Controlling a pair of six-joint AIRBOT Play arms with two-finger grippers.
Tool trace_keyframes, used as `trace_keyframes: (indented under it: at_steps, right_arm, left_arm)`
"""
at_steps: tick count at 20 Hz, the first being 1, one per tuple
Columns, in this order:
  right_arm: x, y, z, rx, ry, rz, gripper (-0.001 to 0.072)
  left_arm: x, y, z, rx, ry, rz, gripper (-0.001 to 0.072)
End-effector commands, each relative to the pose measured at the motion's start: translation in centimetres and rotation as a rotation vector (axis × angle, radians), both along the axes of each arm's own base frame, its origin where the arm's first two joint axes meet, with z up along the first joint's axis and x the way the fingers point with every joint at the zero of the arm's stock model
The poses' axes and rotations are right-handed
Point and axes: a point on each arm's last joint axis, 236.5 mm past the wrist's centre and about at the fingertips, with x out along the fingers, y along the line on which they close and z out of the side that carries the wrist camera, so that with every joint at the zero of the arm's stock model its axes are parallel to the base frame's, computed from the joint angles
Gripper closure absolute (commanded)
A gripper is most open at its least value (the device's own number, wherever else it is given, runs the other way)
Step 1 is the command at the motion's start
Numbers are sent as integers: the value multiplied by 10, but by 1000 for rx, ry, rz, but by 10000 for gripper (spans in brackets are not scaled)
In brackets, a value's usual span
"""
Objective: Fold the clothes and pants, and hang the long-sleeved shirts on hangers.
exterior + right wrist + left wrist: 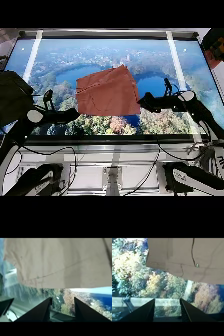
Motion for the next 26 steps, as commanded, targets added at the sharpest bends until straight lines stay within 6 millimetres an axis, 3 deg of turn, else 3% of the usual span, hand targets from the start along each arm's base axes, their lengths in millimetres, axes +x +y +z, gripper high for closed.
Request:
trace_keyframes:
  at_steps: [1,6,16,24,26]
  right_arm:
    - [2,-2,-10,3,11,-82,393]
    - [1,-1,-12,-6,11,-75,392]
    - [4,-3,-11,-7,2,-86,392]
    - [-1,1,-11,4,18,-71,393]
    - [-1,1,-11,3,18,-70,393]
  left_arm:
    - [7,3,-13,-26,44,93,273]
    - [5,-12,-46,-91,157,109,273]
    - [46,3,-60,-121,86,290,279]
    - [53,-7,-76,-173,122,367,282]
    - [49,-16,-77,-170,126,342,357]
